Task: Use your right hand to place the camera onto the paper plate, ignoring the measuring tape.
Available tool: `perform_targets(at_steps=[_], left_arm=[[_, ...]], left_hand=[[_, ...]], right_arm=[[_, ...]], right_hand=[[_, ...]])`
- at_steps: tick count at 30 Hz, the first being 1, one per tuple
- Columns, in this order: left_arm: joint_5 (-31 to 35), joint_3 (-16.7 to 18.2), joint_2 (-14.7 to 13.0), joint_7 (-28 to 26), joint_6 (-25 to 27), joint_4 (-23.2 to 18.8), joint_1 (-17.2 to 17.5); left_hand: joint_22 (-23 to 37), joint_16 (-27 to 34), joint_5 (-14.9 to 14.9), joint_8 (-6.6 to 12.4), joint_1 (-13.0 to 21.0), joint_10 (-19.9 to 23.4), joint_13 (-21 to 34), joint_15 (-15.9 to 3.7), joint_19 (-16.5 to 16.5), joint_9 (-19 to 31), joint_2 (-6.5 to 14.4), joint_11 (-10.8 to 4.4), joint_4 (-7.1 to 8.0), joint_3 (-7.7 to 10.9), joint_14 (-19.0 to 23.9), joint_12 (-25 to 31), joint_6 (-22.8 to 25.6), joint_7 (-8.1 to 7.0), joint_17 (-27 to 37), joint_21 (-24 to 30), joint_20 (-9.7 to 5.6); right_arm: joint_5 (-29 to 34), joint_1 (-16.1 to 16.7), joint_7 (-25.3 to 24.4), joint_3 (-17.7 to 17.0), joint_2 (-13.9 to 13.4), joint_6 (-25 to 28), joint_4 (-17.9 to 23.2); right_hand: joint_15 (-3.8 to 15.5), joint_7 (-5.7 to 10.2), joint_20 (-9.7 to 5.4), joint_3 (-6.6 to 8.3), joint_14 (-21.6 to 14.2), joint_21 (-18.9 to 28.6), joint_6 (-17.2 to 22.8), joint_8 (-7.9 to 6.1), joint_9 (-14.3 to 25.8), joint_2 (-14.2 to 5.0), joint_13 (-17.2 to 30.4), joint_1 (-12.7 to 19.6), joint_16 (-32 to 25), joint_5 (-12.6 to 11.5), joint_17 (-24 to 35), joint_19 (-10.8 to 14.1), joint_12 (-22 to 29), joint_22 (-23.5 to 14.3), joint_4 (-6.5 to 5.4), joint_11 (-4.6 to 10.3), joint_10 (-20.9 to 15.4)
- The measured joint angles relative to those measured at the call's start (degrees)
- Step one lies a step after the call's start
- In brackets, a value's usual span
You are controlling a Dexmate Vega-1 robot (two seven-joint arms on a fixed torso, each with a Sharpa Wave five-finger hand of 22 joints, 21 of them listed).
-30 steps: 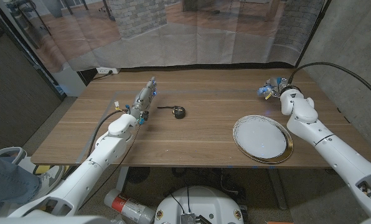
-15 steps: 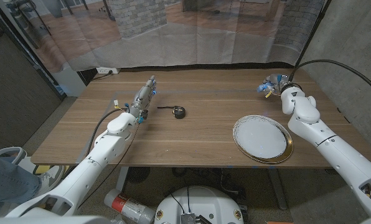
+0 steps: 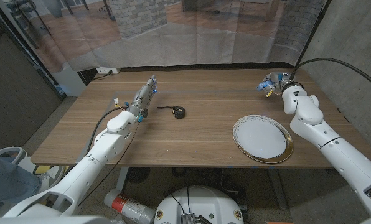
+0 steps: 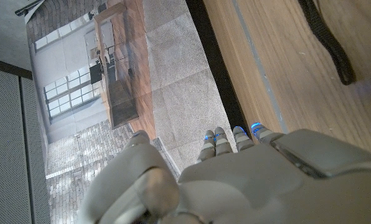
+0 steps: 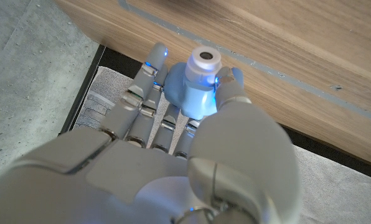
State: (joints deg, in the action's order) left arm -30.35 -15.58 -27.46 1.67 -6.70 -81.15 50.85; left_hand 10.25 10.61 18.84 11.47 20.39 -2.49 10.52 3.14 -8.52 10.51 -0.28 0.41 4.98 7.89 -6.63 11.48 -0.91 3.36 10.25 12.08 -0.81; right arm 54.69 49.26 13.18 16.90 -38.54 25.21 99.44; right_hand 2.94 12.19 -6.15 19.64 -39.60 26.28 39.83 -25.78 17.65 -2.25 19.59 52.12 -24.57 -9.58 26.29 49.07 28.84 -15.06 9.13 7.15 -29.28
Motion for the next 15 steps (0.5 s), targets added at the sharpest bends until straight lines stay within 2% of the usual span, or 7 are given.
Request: perform_targets(at_steps=[4, 15], left_arm=[[0.03, -0.03, 0.04, 0.73, 0.13, 0.46, -0.33], [0.08, -0.06, 0.12, 1.38, 0.16, 1.29, -0.92]], left_hand=[[0.00, 0.00, 0.00, 0.00, 0.10, 0.00, 0.00, 0.00, 0.00, 0.00, 0.10, 0.00, 0.00, 0.00, 0.00, 0.00, 0.00, 0.00, 0.00, 0.00, 0.00], [0.00, 0.00, 0.00, 0.00, 0.23, 0.00, 0.00, 0.00, 0.00, 0.00, 0.23, 0.00, 0.24, -0.24, 0.00, 0.00, 0.00, 0.00, 0.00, 0.00, 0.00]], right_arm=[[-0.12, 0.64, -0.03, -0.56, -0.05, -0.44, 0.64], [-0.93, 2.41, -0.59, -2.14, -0.28, -2.50, 2.46]], right_hand=[[0.17, 0.00, 0.00, 0.01, -0.17, 0.22, 0.23, -0.47, 0.00, -0.01, 0.21, -0.01, 0.00, -0.13, 0.18, 0.00, 0.22, 0.00, -0.01, 0.41, -0.42], [0.05, -0.12, 0.00, 0.04, -0.48, 0.73, 0.53, -0.50, 0.00, -0.01, 0.57, -0.01, 0.22, -0.18, 0.48, 0.00, 0.45, -0.26, -0.04, 0.52, -0.93]])
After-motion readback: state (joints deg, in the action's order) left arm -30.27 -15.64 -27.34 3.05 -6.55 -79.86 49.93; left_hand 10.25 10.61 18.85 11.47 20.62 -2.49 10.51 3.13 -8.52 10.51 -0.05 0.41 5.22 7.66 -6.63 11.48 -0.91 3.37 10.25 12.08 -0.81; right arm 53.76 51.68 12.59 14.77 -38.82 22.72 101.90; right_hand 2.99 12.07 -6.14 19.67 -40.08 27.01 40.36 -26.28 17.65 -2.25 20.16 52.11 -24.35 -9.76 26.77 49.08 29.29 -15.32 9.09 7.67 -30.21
